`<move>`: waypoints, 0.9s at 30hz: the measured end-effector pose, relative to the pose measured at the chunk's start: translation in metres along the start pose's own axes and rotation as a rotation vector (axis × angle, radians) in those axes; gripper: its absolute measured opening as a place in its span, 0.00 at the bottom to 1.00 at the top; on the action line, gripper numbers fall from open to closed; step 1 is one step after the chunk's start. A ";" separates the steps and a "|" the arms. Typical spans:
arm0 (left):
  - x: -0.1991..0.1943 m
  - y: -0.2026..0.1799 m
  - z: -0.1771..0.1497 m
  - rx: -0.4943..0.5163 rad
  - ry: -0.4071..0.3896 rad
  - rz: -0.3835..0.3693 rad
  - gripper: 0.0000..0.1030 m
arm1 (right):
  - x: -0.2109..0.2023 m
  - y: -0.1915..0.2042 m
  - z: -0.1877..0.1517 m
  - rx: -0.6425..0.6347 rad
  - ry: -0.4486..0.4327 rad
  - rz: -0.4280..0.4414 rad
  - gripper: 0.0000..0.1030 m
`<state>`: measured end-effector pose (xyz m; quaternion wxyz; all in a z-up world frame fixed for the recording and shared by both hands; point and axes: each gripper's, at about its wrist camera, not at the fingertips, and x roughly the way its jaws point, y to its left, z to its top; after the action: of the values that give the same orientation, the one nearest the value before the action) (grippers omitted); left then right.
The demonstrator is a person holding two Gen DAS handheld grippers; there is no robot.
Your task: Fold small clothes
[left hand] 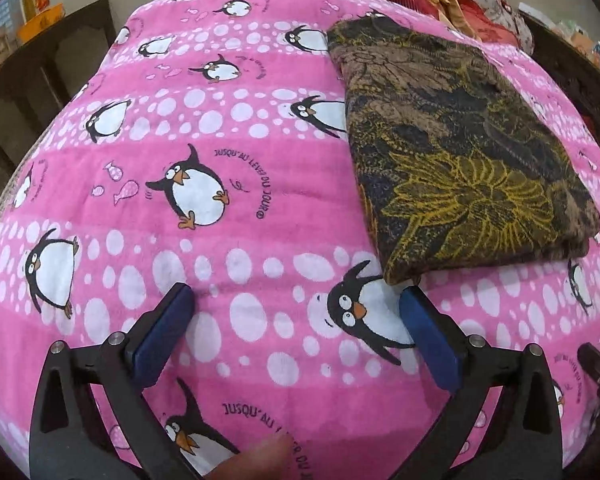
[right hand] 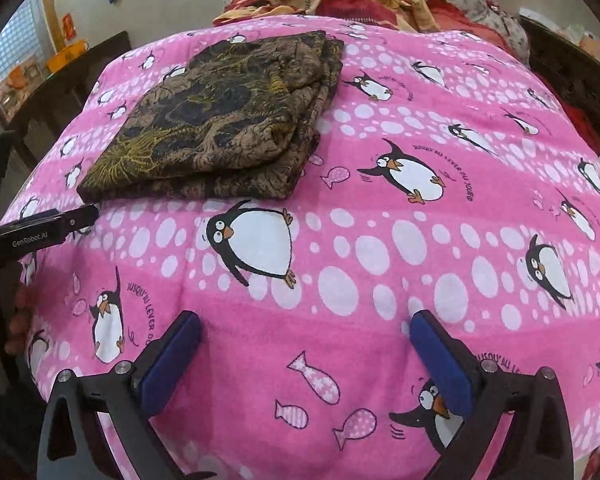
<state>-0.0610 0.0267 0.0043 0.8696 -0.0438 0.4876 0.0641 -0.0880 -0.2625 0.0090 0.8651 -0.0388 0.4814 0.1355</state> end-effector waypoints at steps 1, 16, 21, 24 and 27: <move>0.002 0.000 0.004 0.001 0.009 -0.002 1.00 | 0.000 0.000 -0.001 0.000 -0.002 0.000 1.00; -0.023 -0.011 0.003 -0.054 0.056 -0.034 1.00 | -0.008 -0.002 0.017 -0.021 0.082 -0.027 0.99; -0.067 -0.032 0.009 -0.036 0.007 -0.025 1.00 | -0.060 -0.010 0.029 -0.033 -0.034 -0.086 0.99; -0.092 -0.042 0.010 -0.023 -0.025 -0.047 0.99 | -0.089 -0.018 0.033 -0.015 -0.093 -0.108 0.99; -0.114 -0.053 0.010 -0.001 -0.047 -0.039 1.00 | -0.114 -0.022 0.031 0.002 -0.137 -0.119 0.99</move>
<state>-0.1033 -0.0323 0.1074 0.8818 -0.0523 0.4661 0.0482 -0.1134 -0.3004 0.1201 0.9026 -0.0572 0.4181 0.0855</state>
